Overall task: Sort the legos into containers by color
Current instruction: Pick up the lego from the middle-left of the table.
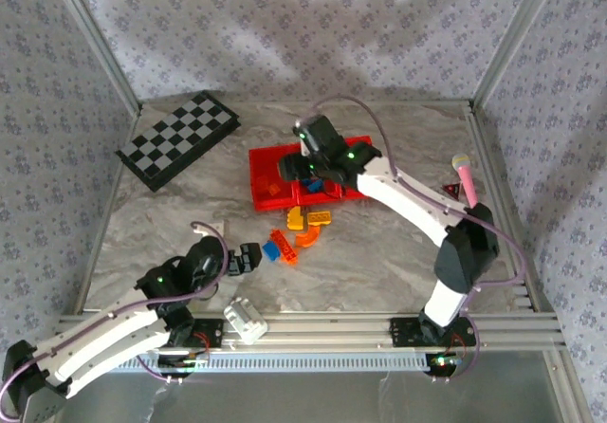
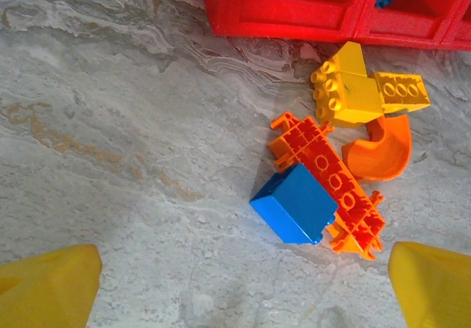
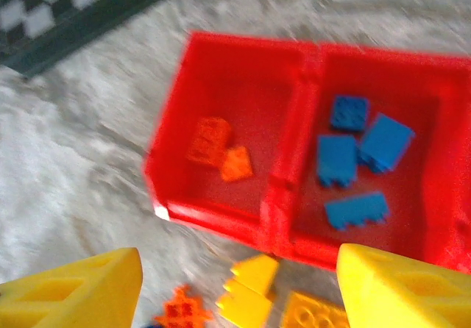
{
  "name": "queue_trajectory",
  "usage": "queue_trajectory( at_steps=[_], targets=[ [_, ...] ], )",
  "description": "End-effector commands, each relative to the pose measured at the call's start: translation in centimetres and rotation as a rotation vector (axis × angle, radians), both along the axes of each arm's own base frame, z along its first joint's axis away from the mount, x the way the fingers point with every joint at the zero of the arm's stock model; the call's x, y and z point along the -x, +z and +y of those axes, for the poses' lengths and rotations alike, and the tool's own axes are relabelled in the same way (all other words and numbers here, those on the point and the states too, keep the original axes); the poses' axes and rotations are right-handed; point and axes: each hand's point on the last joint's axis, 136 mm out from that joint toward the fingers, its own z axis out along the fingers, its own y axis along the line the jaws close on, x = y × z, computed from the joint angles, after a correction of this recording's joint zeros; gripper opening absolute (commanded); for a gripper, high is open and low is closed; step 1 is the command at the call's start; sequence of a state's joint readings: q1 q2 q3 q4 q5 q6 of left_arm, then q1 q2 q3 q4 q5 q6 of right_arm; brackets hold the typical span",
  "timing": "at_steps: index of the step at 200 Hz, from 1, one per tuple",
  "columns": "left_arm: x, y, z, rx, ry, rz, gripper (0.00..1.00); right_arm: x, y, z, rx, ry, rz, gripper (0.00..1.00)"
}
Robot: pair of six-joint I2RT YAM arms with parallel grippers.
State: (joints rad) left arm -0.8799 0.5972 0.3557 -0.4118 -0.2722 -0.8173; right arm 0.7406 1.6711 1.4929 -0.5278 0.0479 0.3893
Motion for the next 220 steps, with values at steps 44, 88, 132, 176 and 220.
queue_trajectory(
  at_steps=[44,88,132,176,220],
  targets=[
    [1.3,0.4,-3.1,-0.22,-0.335,0.062,1.0,0.8,-2.8,-9.5,-0.007,-0.189,-0.025,0.75],
    [0.7,-0.9,-4.5,-0.31,-0.396,0.138,1.0,1.2,-2.6,-12.9,-0.048,-0.273,-0.039,0.75],
    [-0.4,-1.1,-2.4,-0.534,-0.328,0.251,1.0,1.6,-3.2,-13.4,-0.051,-0.288,-0.017,0.75],
    [-0.4,-1.2,-4.2,-0.525,-0.424,0.264,1.0,1.7,-3.6,-13.6,-0.053,-0.292,-0.012,0.75],
    [-0.6,-1.2,-5.2,-0.574,-0.499,0.304,0.99,2.5,-3.8,-13.9,-0.053,-0.288,-0.006,0.76]
  ],
)
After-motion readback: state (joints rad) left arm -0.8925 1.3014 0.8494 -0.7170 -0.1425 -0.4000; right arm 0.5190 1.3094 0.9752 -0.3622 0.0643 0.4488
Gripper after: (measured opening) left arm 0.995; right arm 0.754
